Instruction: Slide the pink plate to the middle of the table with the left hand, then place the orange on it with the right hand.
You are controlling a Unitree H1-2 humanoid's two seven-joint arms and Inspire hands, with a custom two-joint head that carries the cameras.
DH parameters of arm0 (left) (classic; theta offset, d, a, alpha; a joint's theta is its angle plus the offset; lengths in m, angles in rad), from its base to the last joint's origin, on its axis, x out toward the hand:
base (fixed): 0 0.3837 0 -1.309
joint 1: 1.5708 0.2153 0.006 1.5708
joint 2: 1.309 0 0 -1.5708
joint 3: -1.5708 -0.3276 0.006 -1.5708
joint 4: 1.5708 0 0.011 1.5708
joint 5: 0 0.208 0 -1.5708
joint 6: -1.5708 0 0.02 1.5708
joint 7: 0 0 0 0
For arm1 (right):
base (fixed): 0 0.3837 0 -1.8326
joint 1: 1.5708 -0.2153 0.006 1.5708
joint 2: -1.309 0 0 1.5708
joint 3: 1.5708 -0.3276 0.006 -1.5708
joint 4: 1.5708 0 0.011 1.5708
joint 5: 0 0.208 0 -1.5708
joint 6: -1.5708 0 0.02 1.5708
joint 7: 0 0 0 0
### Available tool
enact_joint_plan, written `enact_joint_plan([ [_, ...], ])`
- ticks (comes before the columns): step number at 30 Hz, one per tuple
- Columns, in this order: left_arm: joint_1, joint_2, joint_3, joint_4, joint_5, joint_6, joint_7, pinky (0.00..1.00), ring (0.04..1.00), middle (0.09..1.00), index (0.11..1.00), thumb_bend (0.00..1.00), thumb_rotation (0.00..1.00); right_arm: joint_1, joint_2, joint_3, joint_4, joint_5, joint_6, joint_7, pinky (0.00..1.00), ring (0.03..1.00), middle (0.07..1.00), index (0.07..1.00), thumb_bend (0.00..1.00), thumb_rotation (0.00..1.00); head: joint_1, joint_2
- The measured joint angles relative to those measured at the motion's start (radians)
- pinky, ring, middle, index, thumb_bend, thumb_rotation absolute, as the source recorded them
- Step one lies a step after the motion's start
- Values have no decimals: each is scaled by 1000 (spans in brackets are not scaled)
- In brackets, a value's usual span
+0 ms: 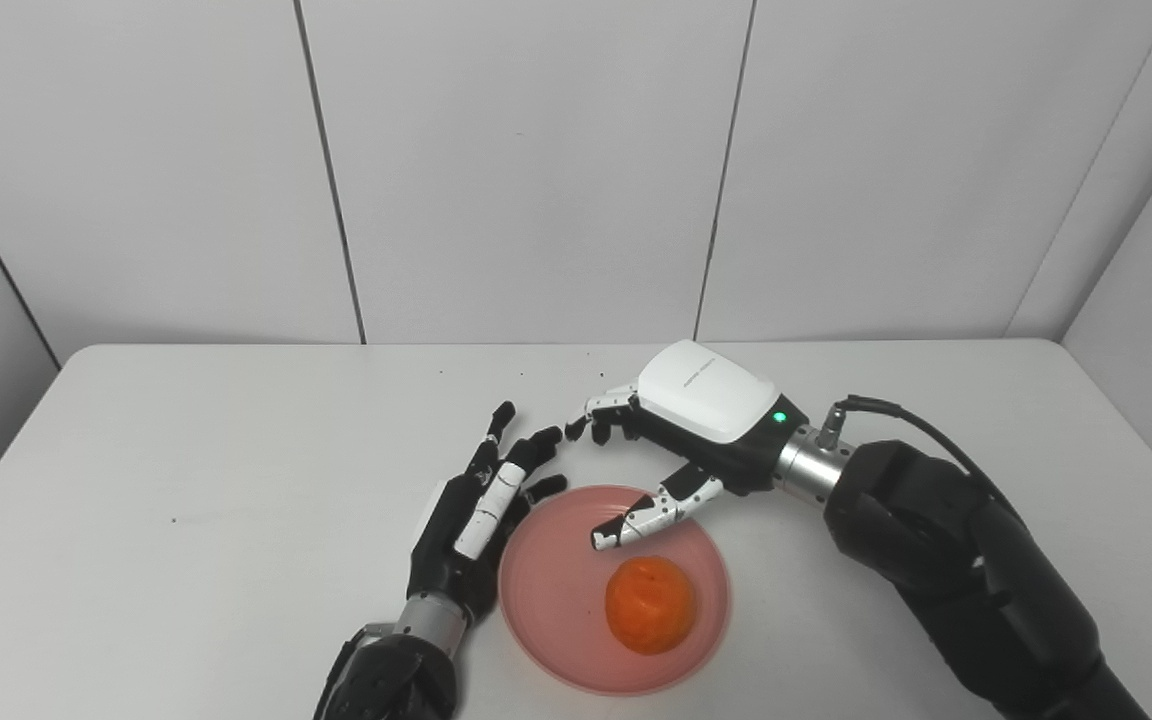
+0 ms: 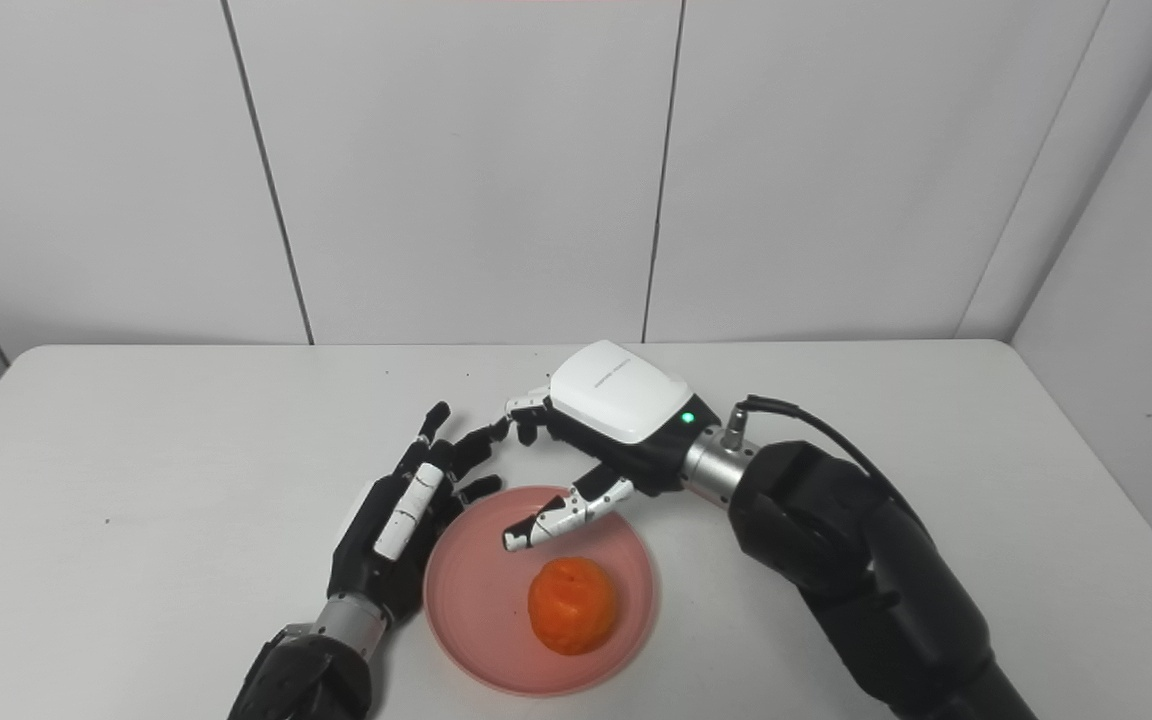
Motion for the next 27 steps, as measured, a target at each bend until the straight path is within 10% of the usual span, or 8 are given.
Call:
enact_joint_plan([
  [7, 4, 3, 10, 38, 124, -159, 112, 879, 875, 905, 1000, 876, 616, 111, 95, -171, 132, 222, 8, -196, 547, 626, 659, 663, 662, 851, 15, 3],
  [17, -19, 17, 49, 73, 290, -295, 298, 968, 992, 997, 1000, 758, 726, 251, 376, -399, 277, 731, 220, -308, 830, 819, 831, 783, 771, 867, 40, 15],
  [27, -30, 26, 62, 78, 209, -231, 268, 1000, 1000, 1000, 1000, 744, 736, 244, 431, -441, 375, 906, 232, -338, 940, 904, 893, 863, 737, 913, 32, 23],
])
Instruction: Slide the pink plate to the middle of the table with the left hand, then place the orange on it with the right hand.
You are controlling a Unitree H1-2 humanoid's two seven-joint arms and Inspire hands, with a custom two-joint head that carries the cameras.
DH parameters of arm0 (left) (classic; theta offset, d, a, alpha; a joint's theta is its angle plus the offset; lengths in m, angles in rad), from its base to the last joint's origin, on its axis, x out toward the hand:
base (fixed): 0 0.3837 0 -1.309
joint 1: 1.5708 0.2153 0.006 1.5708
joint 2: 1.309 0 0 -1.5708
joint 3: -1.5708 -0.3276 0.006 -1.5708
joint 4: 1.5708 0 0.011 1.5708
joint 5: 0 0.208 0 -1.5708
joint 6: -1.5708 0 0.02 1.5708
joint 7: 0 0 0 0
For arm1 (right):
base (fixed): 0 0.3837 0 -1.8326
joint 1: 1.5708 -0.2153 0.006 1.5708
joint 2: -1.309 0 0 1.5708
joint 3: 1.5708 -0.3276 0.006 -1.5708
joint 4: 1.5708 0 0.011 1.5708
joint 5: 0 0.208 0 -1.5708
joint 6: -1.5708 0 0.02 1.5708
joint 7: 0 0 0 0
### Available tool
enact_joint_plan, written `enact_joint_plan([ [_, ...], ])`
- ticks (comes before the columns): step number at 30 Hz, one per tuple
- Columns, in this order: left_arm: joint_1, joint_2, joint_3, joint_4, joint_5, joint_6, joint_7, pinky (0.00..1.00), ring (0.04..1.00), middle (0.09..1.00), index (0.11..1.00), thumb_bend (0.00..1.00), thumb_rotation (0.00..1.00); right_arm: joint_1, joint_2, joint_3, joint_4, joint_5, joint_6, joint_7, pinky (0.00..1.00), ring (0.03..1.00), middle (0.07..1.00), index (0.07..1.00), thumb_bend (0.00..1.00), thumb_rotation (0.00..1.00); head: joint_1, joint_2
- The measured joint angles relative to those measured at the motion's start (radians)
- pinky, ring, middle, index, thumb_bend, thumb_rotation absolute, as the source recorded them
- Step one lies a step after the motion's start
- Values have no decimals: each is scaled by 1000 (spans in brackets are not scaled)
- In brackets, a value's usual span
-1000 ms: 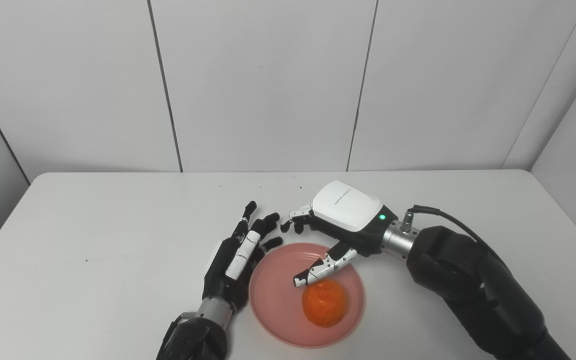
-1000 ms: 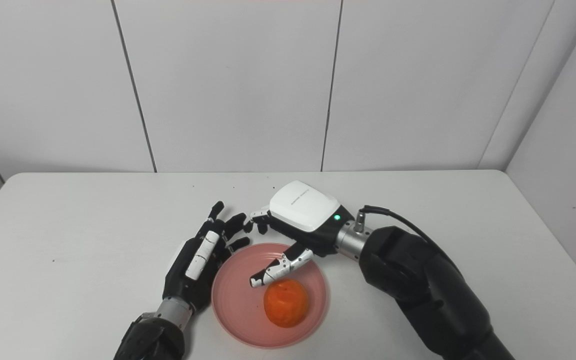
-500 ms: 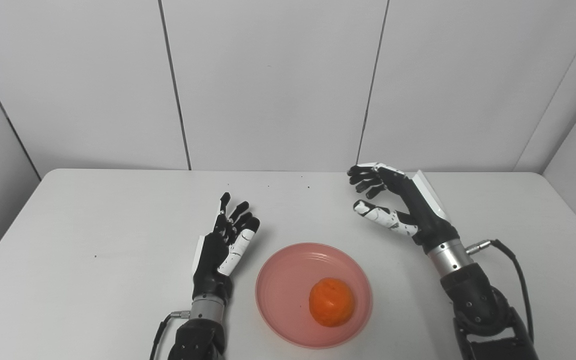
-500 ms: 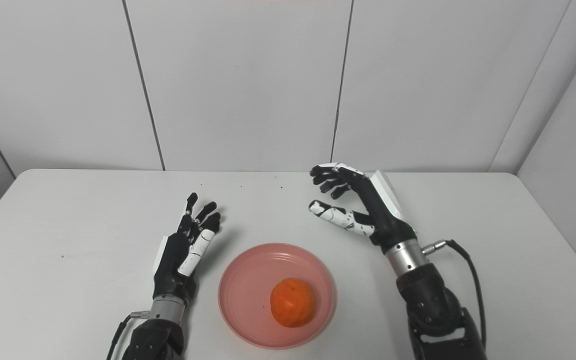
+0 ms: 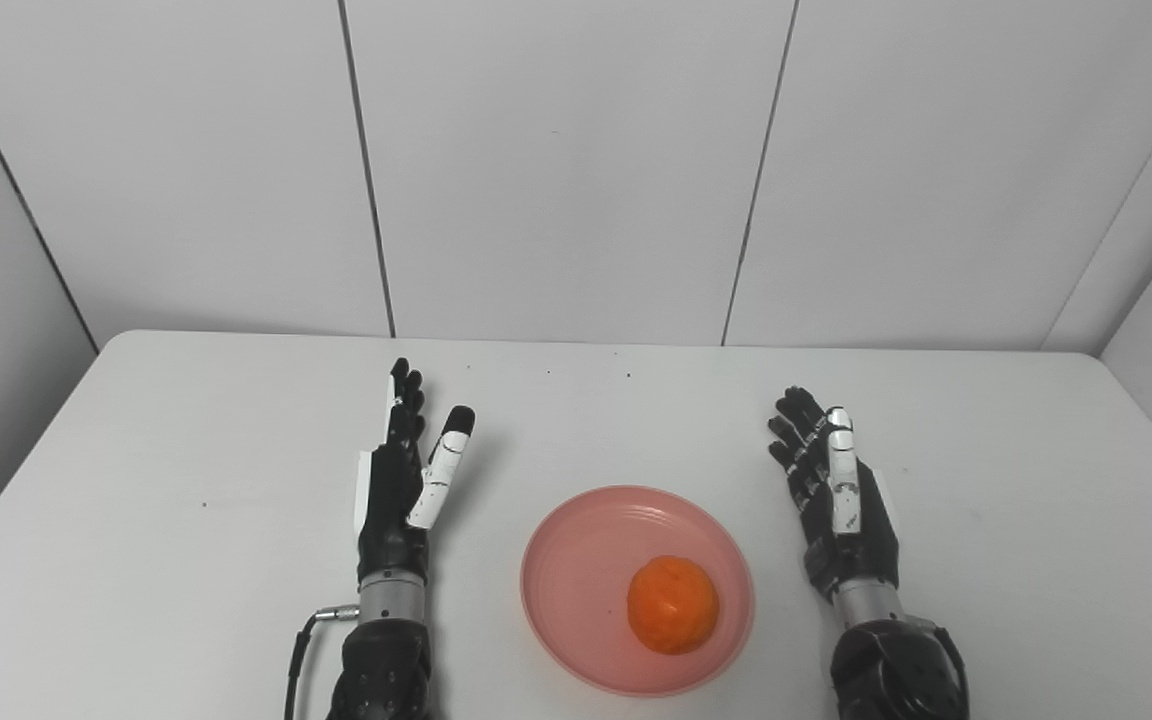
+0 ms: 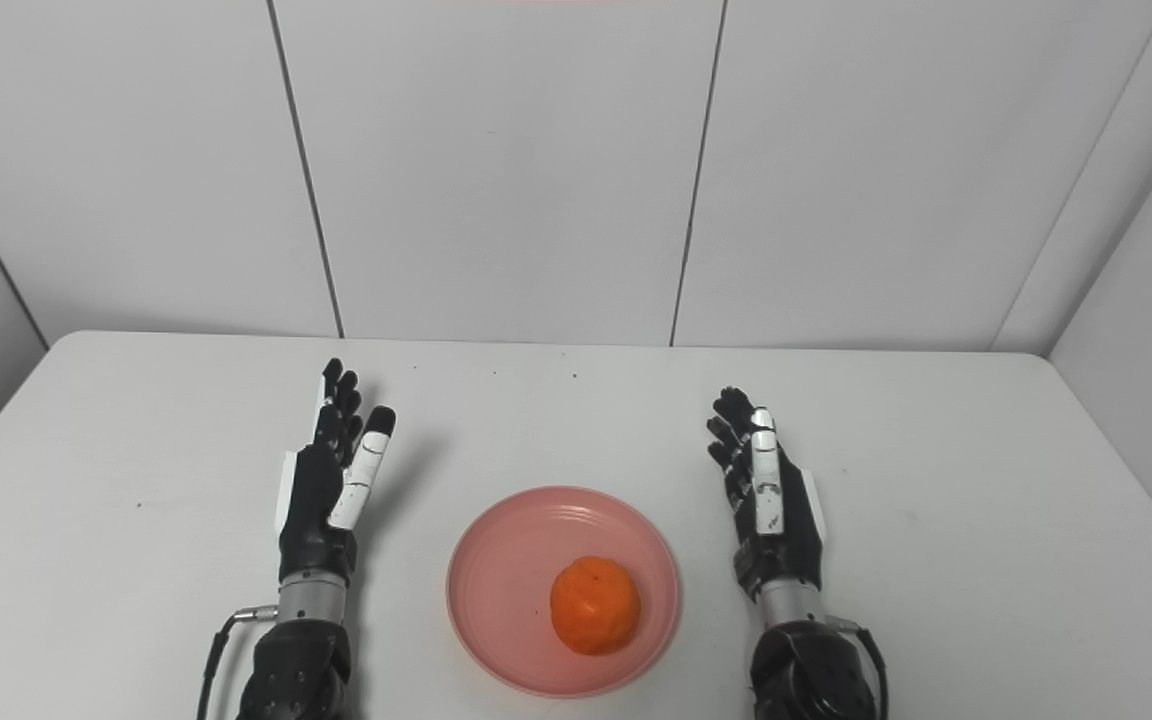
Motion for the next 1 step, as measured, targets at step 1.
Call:
enact_joint_plan([
  [1, 0, 0, 3, -2, -23, 19, -10, 1000, 1000, 1000, 1000, 729, 741, 0, 2, 2, 0, -1, -1, -7, 940, 903, 894, 860, 733, 906, -2, 0],
])
